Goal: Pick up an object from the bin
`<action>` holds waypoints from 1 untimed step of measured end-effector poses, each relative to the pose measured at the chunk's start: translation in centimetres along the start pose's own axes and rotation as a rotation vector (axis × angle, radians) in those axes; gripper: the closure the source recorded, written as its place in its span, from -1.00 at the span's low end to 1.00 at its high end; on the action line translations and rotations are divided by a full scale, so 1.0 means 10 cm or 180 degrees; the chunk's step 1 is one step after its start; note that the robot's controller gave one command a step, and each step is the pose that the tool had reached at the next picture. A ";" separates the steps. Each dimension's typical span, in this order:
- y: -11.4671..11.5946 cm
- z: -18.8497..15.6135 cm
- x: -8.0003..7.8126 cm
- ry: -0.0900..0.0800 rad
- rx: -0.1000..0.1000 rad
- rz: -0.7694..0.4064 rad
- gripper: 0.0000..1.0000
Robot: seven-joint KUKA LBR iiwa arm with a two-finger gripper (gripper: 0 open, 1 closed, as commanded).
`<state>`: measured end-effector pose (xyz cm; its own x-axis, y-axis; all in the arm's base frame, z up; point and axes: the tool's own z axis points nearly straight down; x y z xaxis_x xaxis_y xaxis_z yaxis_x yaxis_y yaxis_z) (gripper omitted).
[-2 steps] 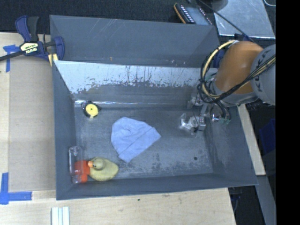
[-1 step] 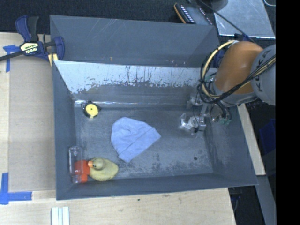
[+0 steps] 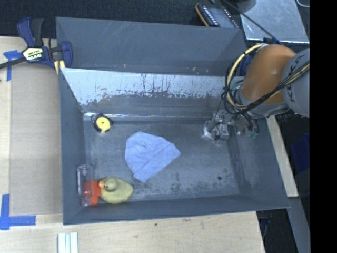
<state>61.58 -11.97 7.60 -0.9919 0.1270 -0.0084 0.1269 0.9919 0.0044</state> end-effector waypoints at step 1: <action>0.00 0.00 0.00 -0.0001 -0.0002 -0.0001 1.00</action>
Offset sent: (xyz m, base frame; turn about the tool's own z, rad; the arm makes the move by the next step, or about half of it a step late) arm 0.0001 -0.0001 0.1197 0.0000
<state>61.60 -11.94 7.61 -0.9919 0.1267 -0.0087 0.1267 0.9919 0.0050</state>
